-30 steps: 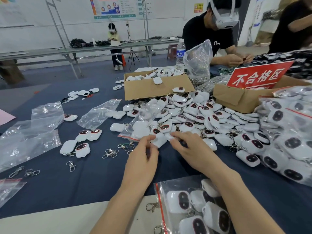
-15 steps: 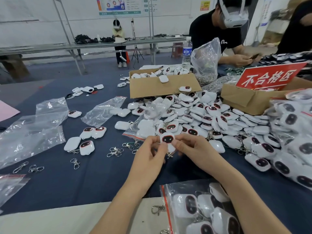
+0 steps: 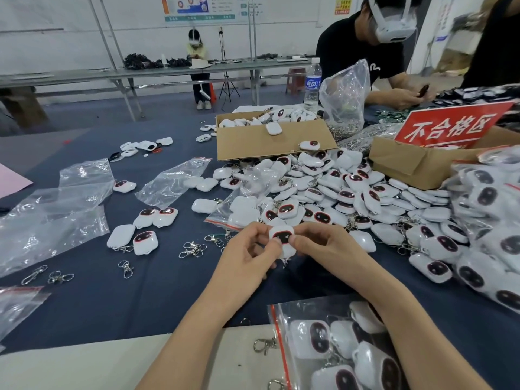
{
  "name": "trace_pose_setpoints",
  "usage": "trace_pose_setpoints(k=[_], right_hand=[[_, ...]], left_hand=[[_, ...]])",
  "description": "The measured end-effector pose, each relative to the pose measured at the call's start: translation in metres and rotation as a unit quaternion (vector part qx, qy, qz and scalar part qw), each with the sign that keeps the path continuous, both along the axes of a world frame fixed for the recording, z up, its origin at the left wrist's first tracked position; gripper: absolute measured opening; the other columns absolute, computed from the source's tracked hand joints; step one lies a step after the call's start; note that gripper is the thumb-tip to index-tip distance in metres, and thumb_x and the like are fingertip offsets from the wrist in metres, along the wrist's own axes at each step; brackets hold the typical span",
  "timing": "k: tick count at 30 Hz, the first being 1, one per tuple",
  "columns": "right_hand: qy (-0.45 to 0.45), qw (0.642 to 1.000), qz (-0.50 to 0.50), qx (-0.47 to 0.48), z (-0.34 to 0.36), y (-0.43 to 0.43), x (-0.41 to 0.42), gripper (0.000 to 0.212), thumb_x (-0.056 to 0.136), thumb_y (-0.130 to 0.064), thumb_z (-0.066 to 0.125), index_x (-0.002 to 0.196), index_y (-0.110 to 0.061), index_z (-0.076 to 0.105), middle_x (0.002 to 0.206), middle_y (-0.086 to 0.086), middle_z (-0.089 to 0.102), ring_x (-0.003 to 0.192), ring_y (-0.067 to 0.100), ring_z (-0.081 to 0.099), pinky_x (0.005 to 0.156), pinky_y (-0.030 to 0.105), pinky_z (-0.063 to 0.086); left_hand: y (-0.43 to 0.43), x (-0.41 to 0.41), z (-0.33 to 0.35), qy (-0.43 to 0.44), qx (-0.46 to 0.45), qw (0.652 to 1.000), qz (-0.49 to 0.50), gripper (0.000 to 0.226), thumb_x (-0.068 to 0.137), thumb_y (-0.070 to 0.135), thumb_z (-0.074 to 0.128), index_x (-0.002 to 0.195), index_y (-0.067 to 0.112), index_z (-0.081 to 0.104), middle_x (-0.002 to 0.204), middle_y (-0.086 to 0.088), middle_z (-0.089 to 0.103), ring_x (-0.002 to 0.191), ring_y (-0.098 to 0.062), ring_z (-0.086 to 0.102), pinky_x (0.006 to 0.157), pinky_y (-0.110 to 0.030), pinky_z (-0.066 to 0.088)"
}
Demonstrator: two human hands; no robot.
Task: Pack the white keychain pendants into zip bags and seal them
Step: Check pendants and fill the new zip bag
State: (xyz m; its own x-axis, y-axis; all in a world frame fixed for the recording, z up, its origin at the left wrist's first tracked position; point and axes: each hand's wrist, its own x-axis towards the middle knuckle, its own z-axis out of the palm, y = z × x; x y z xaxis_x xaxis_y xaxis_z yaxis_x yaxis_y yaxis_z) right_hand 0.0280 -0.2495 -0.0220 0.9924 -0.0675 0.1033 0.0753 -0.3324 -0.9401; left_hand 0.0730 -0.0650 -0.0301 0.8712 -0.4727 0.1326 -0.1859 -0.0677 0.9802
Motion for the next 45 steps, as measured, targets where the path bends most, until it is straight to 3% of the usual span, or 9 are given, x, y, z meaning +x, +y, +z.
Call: trace_pose_setpoints(k=[6,16,20,23,27,32,36,41,45], right_hand=[[-0.004,1.0,0.007,0.005,0.0,0.0,0.0,0.011,0.094,-0.027,0.069,0.086,-0.031,0.075,0.07,-0.015,0.066,0.068,-0.001,0.058,0.066,0.006,0.043],[-0.015,1.0,0.011,0.011,-0.005,-0.002,0.002,0.007,0.093,-0.029,0.069,0.087,-0.027,0.071,0.075,-0.012,0.065,0.073,0.006,0.057,0.074,0.021,0.045],[-0.018,1.0,0.018,0.015,-0.006,-0.002,0.003,0.025,0.077,-0.051,0.067,0.085,-0.028,0.069,0.074,-0.012,0.063,0.074,0.01,0.055,0.077,0.03,0.045],[-0.02,1.0,0.016,0.013,-0.008,-0.003,0.004,0.03,0.073,-0.056,0.065,0.083,-0.028,0.068,0.073,-0.013,0.062,0.073,0.01,0.055,0.077,0.032,0.045],[-0.016,1.0,0.018,0.012,-0.008,-0.003,0.004,0.027,0.075,-0.056,0.065,0.083,-0.03,0.068,0.073,-0.013,0.063,0.073,0.008,0.056,0.075,0.029,0.046],[-0.019,1.0,0.014,0.014,-0.006,-0.003,0.003,0.006,0.091,-0.035,0.069,0.086,-0.034,0.072,0.078,-0.01,0.07,0.076,0.004,0.064,0.079,0.02,0.051],[-0.019,0.999,0.018,0.019,0.0,-0.001,0.001,0.025,0.094,-0.028,0.068,0.084,-0.05,0.074,0.08,-0.017,0.075,0.076,-0.004,0.068,0.073,0.006,0.048],[-0.01,0.999,0.016,0.026,0.0,-0.002,-0.001,0.013,0.09,-0.019,0.073,0.102,-0.021,0.077,0.097,-0.005,0.078,0.093,0.009,0.071,0.077,0.008,0.049],[-0.005,0.999,0.016,0.038,0.002,-0.002,-0.002,0.015,0.089,-0.018,0.074,0.104,-0.018,0.077,0.099,-0.004,0.078,0.094,0.008,0.071,0.078,0.009,0.049]], left_hand=[[0.0,0.001,0.0,-0.009,-0.007,1.0,-0.005,0.006,0.095,0.024,0.063,0.098,0.024,0.068,0.074,0.012,0.065,0.065,-0.006,0.063,0.054,-0.018,0.048],[-0.002,0.0,-0.002,-0.011,-0.022,1.0,-0.015,0.009,0.092,0.032,0.064,0.093,0.036,0.072,0.071,0.014,0.062,0.067,-0.007,0.059,0.056,-0.016,0.047],[0.0,0.001,-0.004,-0.014,-0.017,1.0,-0.022,0.01,0.093,0.031,0.065,0.095,0.038,0.072,0.073,0.013,0.062,0.069,-0.008,0.058,0.057,-0.015,0.048],[0.0,0.002,-0.006,-0.014,-0.016,1.0,-0.023,0.009,0.089,0.038,0.065,0.095,0.04,0.071,0.074,0.014,0.063,0.069,-0.008,0.059,0.056,-0.016,0.048],[-0.001,0.003,-0.007,-0.02,-0.016,1.0,-0.019,0.01,0.088,0.039,0.065,0.096,0.041,0.071,0.073,0.014,0.063,0.069,-0.007,0.059,0.057,-0.016,0.048],[-0.001,0.001,-0.007,-0.018,-0.015,1.0,-0.012,0.016,0.095,0.026,0.066,0.099,0.041,0.07,0.081,0.011,0.067,0.071,-0.01,0.059,0.06,-0.018,0.049],[-0.002,0.0,-0.006,-0.042,0.01,0.999,-0.007,0.022,0.095,0.024,0.067,0.11,0.041,0.065,0.096,0.006,0.07,0.074,-0.023,0.06,0.065,-0.026,0.053],[-0.003,0.001,-0.008,-0.07,0.038,0.997,-0.002,0.019,0.095,0.032,0.07,0.109,0.044,0.064,0.09,0.009,0.069,0.079,-0.03,0.061,0.068,-0.039,0.055],[-0.003,0.003,-0.011,-0.082,0.043,0.996,-0.001,0.023,0.095,0.032,0.07,0.11,0.049,0.065,0.09,0.009,0.07,0.078,-0.024,0.059,0.066,-0.036,0.054]])
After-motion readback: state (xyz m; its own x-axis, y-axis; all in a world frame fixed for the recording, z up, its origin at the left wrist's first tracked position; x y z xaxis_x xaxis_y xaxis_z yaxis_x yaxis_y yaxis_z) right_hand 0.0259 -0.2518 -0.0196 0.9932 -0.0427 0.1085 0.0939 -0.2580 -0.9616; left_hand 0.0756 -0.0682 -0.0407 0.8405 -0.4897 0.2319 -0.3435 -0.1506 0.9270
